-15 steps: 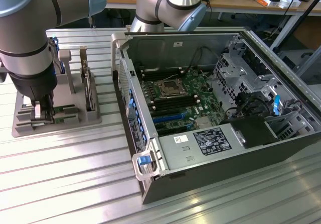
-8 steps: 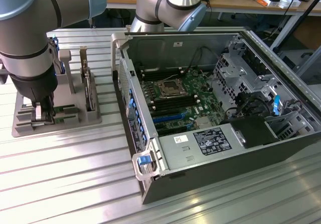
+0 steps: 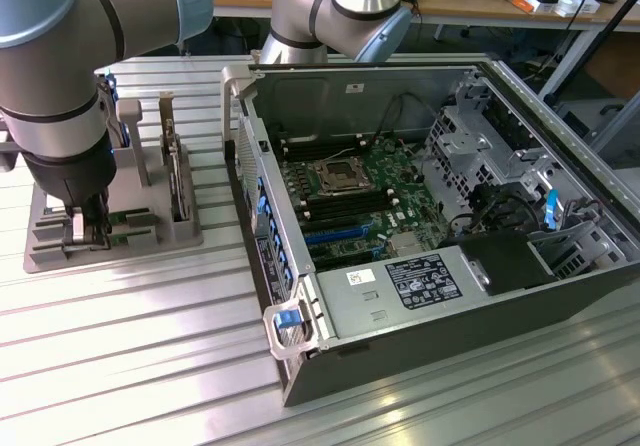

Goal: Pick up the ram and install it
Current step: 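Pick up the ram and move it above insertion slot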

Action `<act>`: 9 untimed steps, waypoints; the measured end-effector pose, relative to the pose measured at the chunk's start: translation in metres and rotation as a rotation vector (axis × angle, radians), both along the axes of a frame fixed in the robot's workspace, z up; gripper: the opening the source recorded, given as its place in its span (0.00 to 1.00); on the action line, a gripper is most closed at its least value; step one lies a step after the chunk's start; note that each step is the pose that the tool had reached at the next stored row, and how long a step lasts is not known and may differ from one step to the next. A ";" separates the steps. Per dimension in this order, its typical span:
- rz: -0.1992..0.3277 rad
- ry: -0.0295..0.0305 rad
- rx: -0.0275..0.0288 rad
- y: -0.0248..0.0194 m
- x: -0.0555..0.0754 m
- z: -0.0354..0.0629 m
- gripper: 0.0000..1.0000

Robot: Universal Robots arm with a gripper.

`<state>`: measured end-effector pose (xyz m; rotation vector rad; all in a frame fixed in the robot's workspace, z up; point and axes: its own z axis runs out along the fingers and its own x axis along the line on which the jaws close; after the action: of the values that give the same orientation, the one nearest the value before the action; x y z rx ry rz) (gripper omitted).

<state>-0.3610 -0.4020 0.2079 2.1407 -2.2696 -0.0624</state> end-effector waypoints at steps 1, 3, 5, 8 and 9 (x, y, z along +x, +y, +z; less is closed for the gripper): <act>0.000 0.0001 -0.0001 0.0000 0.000 -0.0002 0.30; 0.003 -0.0002 0.0001 0.0009 0.000 -0.0003 0.30; 0.007 -0.0001 -0.0002 0.0017 0.000 -0.0003 0.30; 0.026 -0.0002 -0.0001 0.0030 0.000 -0.0004 0.30; 0.033 -0.0002 -0.0001 0.0033 0.000 -0.0004 0.30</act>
<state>-0.3608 -0.3986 0.2076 2.1776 -2.2335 -0.0614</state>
